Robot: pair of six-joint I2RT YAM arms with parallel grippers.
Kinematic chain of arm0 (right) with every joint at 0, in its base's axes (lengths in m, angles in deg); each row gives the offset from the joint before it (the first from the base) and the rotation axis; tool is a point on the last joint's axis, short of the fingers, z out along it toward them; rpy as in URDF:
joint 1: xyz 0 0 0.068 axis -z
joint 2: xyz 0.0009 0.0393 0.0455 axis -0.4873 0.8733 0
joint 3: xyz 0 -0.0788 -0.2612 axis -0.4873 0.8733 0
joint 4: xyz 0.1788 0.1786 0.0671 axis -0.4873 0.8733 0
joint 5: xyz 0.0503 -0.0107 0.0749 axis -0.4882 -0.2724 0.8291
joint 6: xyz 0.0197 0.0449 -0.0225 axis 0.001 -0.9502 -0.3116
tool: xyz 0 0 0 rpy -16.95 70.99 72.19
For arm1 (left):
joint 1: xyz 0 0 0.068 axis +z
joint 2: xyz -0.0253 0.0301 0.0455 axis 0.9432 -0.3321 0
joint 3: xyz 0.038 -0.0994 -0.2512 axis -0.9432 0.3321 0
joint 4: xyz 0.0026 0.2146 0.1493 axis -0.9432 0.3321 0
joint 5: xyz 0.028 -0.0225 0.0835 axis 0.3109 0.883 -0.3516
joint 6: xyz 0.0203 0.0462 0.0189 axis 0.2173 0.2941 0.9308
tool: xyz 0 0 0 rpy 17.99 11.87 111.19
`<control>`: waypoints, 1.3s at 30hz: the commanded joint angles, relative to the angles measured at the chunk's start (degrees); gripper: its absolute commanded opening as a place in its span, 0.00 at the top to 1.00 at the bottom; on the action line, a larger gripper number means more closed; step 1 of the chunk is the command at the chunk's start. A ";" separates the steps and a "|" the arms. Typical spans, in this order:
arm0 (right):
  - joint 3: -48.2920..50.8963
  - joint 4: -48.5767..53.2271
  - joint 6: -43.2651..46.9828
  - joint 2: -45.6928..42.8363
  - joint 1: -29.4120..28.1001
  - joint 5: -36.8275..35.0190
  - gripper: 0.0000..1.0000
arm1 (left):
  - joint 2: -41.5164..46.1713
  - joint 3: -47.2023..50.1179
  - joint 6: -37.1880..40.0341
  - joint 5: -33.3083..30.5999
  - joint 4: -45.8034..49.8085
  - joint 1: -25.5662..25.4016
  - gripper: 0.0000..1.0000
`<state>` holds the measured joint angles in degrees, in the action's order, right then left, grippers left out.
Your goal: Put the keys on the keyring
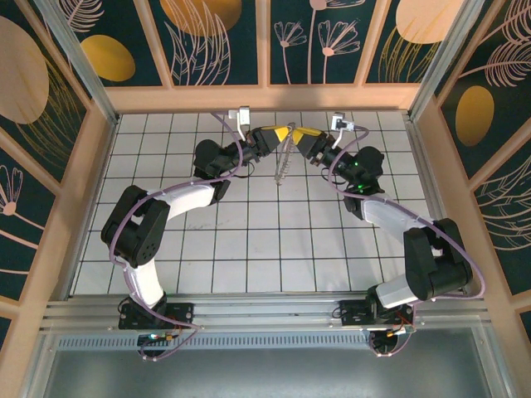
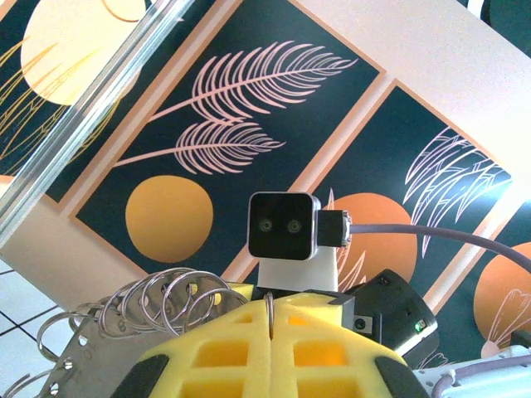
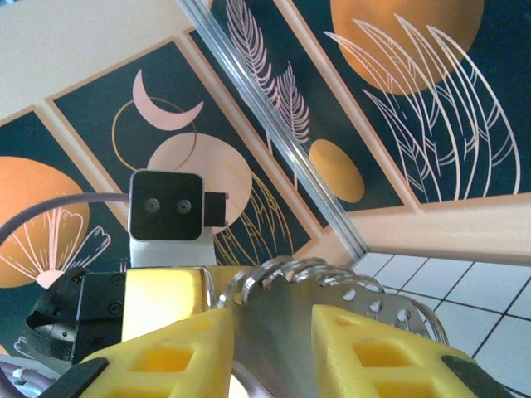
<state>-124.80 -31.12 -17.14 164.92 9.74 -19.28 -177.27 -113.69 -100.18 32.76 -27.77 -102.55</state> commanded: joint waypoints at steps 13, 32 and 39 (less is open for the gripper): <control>-0.25 -6.55 -0.87 0.44 -2.21 -1.68 0.70 | -0.26 -1.98 -0.34 1.07 -3.05 -0.93 1.00; 3.46 -15.13 -2.91 -0.45 -2.28 -4.47 0.70 | -0.21 -2.15 -0.09 1.78 -2.52 -1.01 1.00; 2.80 -16.42 -3.99 1.35 -2.18 -3.85 0.71 | -0.12 -2.33 -0.13 2.28 -2.34 -1.01 1.00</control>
<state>-121.52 -43.38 -20.13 165.18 7.99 -23.50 -177.60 -114.09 -100.16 34.05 -27.88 -103.27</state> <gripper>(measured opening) 0.296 0.050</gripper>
